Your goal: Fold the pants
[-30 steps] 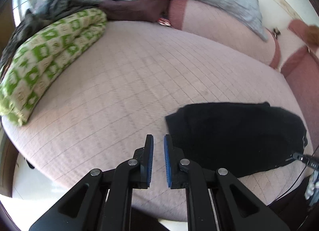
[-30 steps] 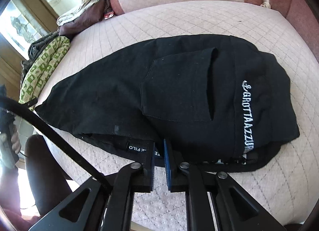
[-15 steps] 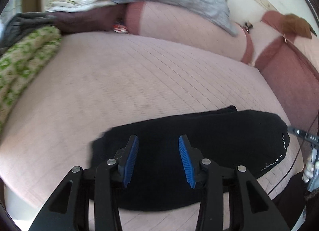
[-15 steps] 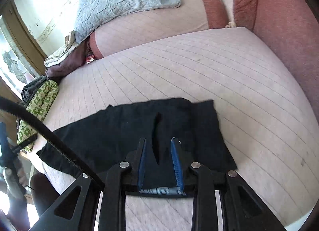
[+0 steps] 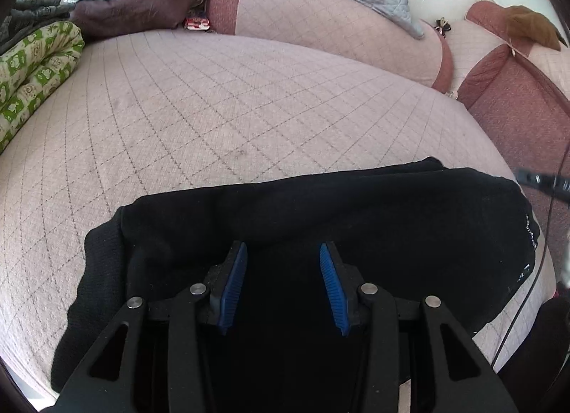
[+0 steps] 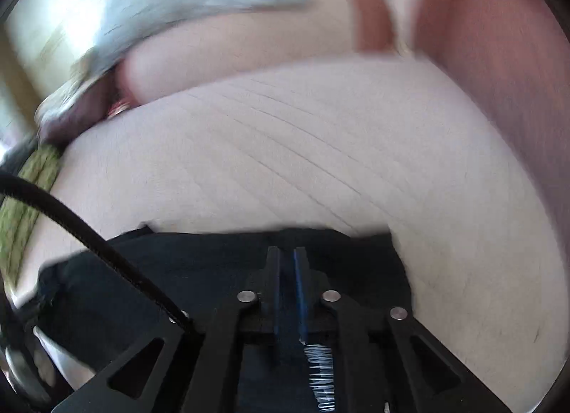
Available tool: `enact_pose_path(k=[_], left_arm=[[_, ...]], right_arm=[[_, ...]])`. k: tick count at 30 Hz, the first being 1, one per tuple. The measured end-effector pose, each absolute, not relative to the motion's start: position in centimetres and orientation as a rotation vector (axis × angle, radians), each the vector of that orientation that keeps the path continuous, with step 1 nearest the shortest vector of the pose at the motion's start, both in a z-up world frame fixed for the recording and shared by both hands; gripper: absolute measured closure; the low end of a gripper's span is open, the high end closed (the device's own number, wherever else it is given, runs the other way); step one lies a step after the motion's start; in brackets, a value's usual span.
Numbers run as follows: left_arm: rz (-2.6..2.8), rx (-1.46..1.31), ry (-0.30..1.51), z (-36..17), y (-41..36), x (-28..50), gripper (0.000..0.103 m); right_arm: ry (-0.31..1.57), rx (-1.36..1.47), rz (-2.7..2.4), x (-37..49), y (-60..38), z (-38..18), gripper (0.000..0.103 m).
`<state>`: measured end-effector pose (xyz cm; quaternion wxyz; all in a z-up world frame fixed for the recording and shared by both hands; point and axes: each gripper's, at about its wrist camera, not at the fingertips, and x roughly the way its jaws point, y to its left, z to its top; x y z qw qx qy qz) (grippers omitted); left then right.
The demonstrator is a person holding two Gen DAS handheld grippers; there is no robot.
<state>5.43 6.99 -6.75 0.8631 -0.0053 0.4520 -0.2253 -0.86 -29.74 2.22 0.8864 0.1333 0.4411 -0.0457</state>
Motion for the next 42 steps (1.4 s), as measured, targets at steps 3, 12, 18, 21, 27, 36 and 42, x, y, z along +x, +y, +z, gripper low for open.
enact_pose_path(k=[3,12,18,21,27,36,42], left_arm=[[-0.522,-0.003,0.922,-6.3,6.1,4.4,0.061],[-0.602,0.236,0.860,-7.2,1.7,1.2,0.058],[-0.602,0.230,0.860,-7.1,1.8,1.2,0.057],[-0.596,0.235,0.855,-7.2,1.8,1.1,0.055],[-0.602,0.237,0.851,-7.5,1.7,1.2,0.053],[-0.605,0.233,0.860,-7.5,1.8,1.5,0.050],[-0.595,0.236,0.855,-7.6,1.5,1.2,0.050]], right_arm=[[0.977,0.324,0.061,3.2,-26.8,2.7,0.087],[1.194,0.313,0.150,11.6,-22.0,-2.3,0.082],[1.229,0.130,0.063,12.6,-19.2,-3.1,0.098],[1.191,0.096,0.005,13.8,-18.6,-1.9,0.098],[1.167,0.108,-0.086,17.0,-19.5,-2.0,0.103],[1.210,0.126,0.019,14.7,-19.4,-0.6,0.058],[1.312,0.144,0.028,14.1,-20.1,-4.2,0.084]])
